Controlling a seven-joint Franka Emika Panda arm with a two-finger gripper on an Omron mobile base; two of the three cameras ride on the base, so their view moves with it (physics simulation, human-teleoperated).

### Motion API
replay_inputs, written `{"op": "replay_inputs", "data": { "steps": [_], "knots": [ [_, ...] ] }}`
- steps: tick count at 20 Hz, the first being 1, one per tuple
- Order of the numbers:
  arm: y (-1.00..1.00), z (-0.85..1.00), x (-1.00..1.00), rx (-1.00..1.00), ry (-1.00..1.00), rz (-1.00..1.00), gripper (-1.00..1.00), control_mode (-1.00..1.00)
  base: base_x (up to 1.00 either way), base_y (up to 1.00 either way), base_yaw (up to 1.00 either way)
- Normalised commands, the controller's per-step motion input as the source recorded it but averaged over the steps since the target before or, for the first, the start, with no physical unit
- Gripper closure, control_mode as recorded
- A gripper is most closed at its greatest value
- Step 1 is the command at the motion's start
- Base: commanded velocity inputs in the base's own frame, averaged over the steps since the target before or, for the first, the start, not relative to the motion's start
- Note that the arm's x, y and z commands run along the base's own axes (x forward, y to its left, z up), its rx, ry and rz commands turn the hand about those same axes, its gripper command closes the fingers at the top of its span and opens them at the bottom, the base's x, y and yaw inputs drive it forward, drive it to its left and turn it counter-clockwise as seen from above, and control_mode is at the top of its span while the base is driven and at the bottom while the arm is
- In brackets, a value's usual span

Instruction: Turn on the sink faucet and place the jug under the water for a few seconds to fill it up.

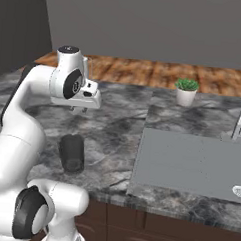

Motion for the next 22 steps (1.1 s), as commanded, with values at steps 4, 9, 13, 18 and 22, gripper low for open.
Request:
{"op": "replay_inputs", "data": {
  "steps": [4,9,13,18,22],
  "knots": [
    [0.00,0.00,0.00,0.00,0.00,0.00,-1.00,1.00,-0.15,-0.07,0.00],
    [0.00,0.00,0.00,0.00,0.00,0.00,-1.00,1.00,-0.59,-0.70,-0.04],
    [0.00,0.00,0.00,0.00,0.00,0.00,-1.00,1.00,-0.24,-0.99,-0.03],
    [0.00,0.00,0.00,0.00,0.00,0.00,-1.00,1.00,0.00,-0.94,0.00],
    [0.00,0.00,0.00,0.00,0.00,0.00,-1.00,1.00,0.02,-0.80,0.00]
  ]
}}
